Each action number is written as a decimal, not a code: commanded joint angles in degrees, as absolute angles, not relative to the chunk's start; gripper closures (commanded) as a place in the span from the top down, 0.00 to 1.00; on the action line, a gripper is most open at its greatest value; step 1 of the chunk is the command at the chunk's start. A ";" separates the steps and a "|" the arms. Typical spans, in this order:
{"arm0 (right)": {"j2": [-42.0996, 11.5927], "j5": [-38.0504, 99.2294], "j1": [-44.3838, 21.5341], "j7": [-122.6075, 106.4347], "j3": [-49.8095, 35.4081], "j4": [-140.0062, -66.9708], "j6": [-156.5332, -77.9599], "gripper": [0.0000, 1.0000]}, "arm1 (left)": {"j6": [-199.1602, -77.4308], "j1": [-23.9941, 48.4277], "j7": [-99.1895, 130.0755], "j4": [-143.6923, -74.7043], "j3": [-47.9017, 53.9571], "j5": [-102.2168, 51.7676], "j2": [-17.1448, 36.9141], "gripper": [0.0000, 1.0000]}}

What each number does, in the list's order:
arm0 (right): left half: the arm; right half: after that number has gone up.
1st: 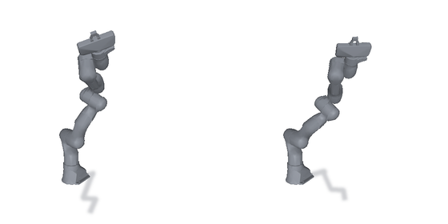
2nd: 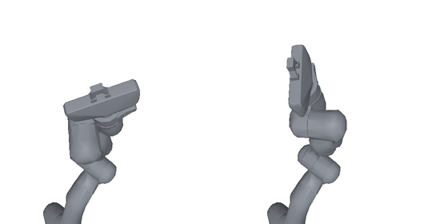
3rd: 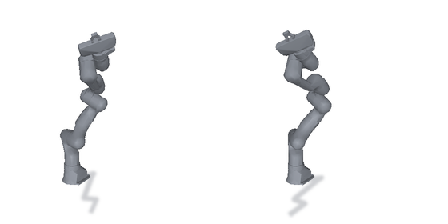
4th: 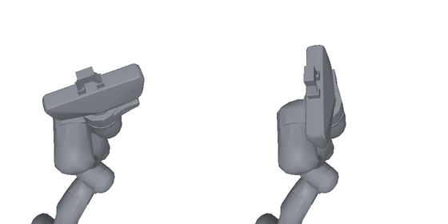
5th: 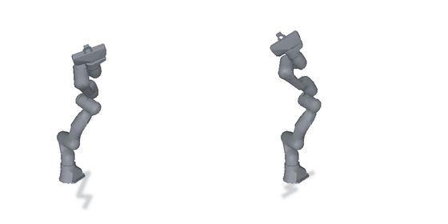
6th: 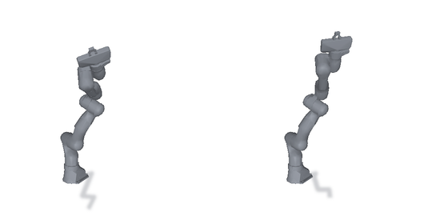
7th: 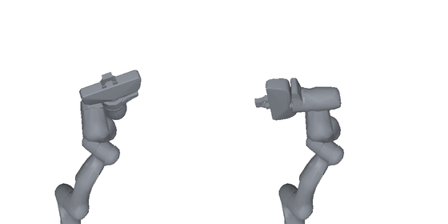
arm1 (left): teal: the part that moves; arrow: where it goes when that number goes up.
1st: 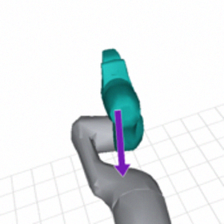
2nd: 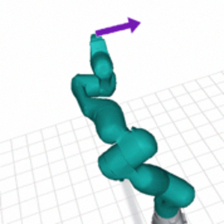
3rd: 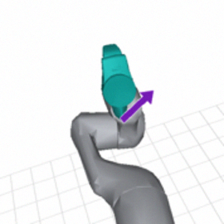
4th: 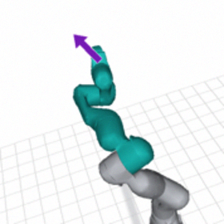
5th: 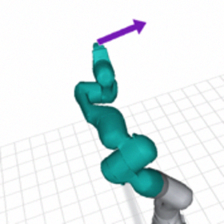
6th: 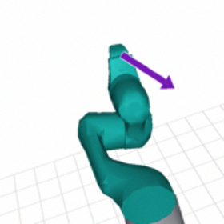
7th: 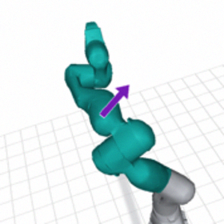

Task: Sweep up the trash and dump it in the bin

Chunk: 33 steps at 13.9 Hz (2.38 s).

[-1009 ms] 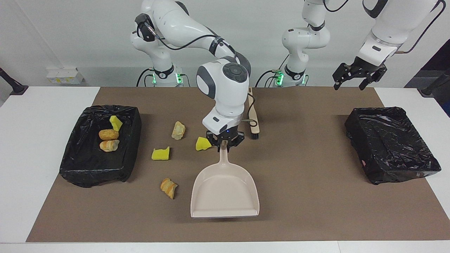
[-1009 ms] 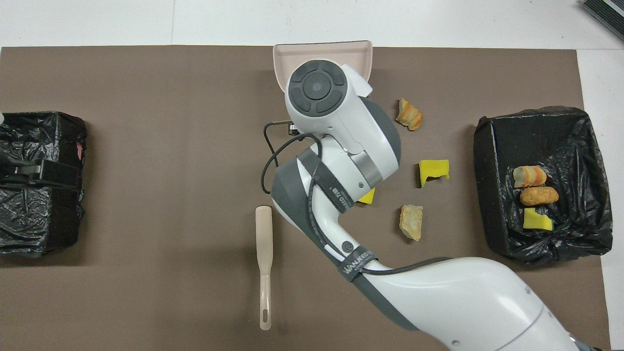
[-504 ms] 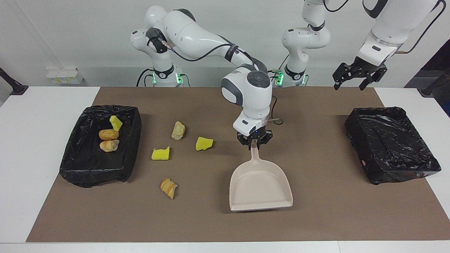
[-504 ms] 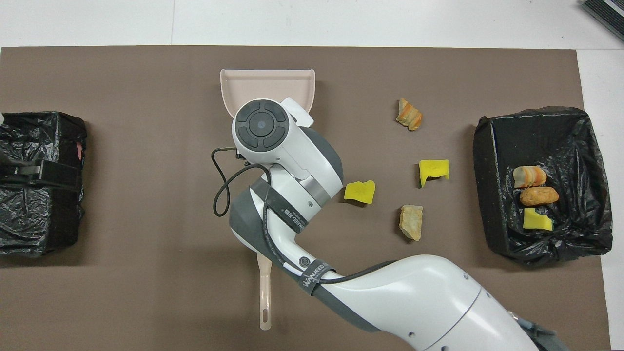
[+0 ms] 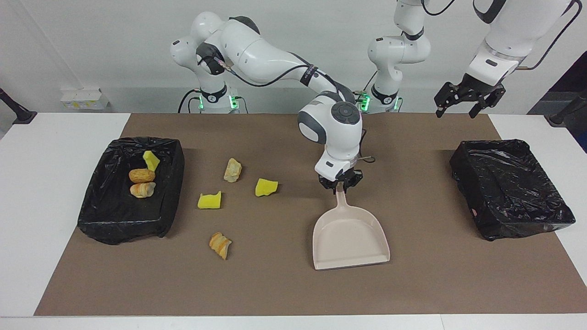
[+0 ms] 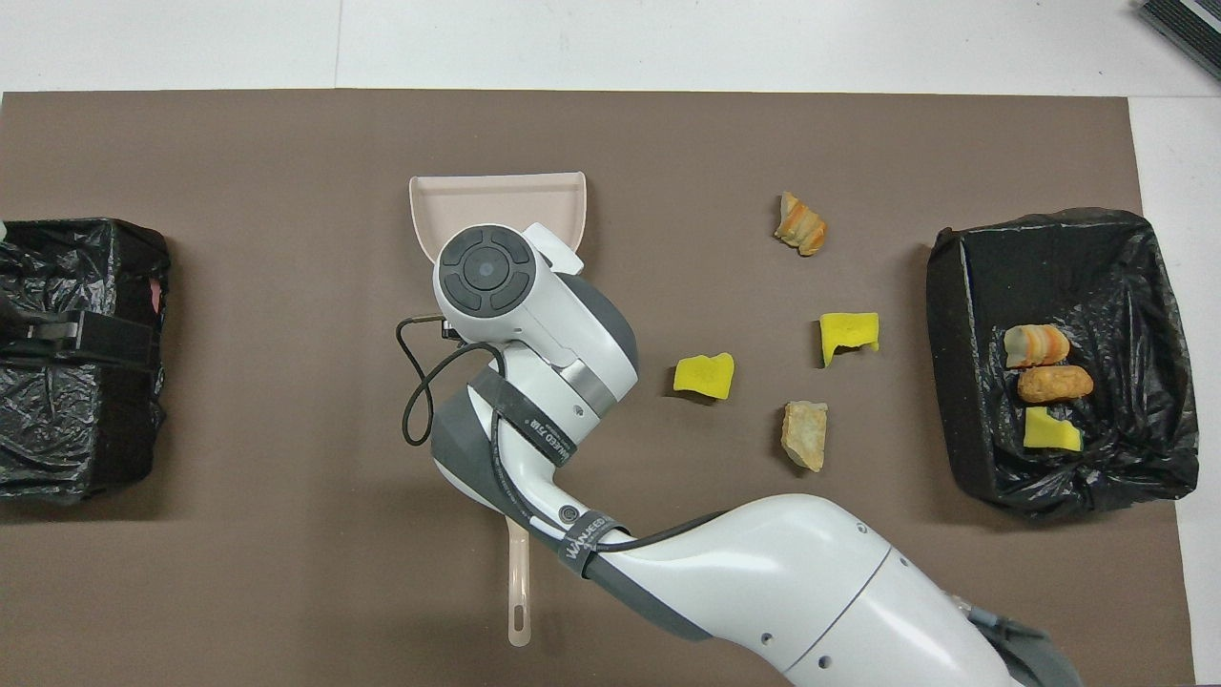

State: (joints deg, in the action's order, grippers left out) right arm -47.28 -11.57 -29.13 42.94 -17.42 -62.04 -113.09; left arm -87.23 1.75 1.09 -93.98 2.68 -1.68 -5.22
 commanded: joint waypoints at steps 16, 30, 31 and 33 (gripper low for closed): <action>-19.19 -4.32 -27.24 47.64 -19.32 -91.54 -112.15 0.94 | -96.57 1.67 2.63 -94.57 2.99 -1.40 -3.18 1.00; -10.55 3.43 -37.79 50.71 -19.69 -118.48 -128.32 0.85 | -118.39 17.22 27.25 -84.90 3.69 -4.13 22.76 1.00; -10.63 3.43 -37.79 50.80 -19.69 -118.56 -128.41 0.79 | -118.48 17.57 27.25 -84.99 3.69 -3.96 23.55 1.00; -10.72 3.43 -37.88 50.80 -19.60 -118.56 -129.19 0.62 | -118.22 20.73 27.07 -85.86 3.69 -4.04 24.61 1.00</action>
